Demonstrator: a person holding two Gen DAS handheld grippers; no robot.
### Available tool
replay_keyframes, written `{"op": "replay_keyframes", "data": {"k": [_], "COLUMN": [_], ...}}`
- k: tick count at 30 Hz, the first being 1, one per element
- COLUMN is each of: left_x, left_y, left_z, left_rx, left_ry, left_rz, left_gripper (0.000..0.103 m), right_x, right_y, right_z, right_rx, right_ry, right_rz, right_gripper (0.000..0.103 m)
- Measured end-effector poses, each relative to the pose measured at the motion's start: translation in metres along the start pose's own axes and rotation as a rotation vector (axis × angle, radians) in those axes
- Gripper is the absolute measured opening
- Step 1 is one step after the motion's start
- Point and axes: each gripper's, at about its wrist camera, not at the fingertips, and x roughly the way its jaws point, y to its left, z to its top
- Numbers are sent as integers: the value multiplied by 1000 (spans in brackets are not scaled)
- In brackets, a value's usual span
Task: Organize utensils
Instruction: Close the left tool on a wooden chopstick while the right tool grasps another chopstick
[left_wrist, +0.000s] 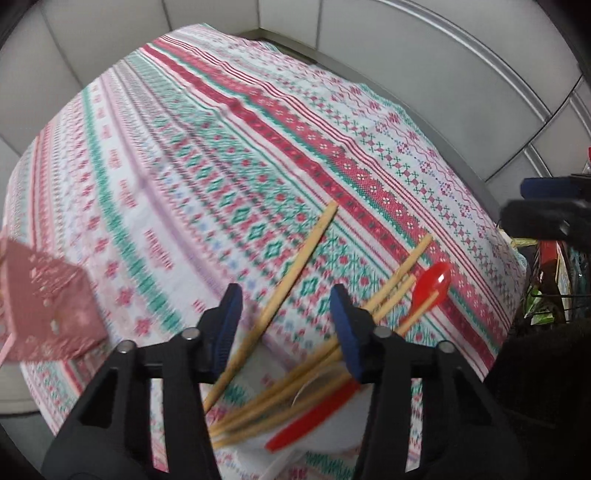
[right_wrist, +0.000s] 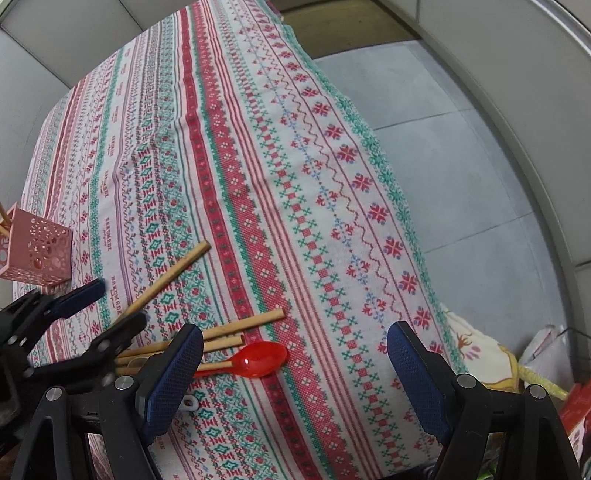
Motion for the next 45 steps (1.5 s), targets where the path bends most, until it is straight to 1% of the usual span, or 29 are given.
{"op": "replay_keyframes", "data": {"k": [2,5,9,11,12,13,15,17,21,24,26,29,31,33,34,35,39,40,42,45], "left_x": [9,22,27,28,29,29,30,28,18,1,-11,-23,-30,-37,-41,-45,-59,-63,-69,-78], "left_y": [-3,-4,-4,-4,-4,-4,-2,-1,6,8,11,16,20,22,24,26,32,34,40,48], "left_z": [5,11,16,18,19,20,25,26,20,8,2,-4,-10,-14,-16,-18,-26,-29,-33,-41], "left_rx": [10,26,14,16,16,14,7,15,35,36,30,18,13,12,11,8,-7,-15,-30,-55], "left_ry": [11,18,2,-2,-4,-5,-1,-7,-32,-64,-83,-103,-111,-124,-134,-145,-177,-184,-195,-212], "left_rz": [-1,36,23,23,23,21,27,57,92,104,105,106,105,109,109,107,100,97,94,94], "left_gripper": [47,45,42,38,29,15,15,14,13,13,12,12,12,12,12,12,11,11,11,11], "right_x": [1,2,3,5,6,7,11,16,36,54,68,80,86,85,85,85,90,91,93,99], "right_y": [-1,-1,1,3,4,5,6,8,12,10,7,6,5,6,8,11,31,37,47,62], "right_z": [0,2,6,7,7,7,7,7,6,6,6,6,6,7,8,8,15,16,18,24], "right_rx": [4,11,16,16,15,14,12,17,34,96,151,199,230,241,239,241,228,224,217,195], "right_ry": [5,7,8,10,11,14,27,48,119,182,222,254,259,241,229,228,199,191,179,160], "right_rz": [5,9,16,14,13,12,13,17,62,133,164,172,167,161,155,146,112,116,109,101], "right_gripper": [86,86,86,86,86,86,86,86,86,86,85,78,71,69,65,64,59,56,56,49]}}
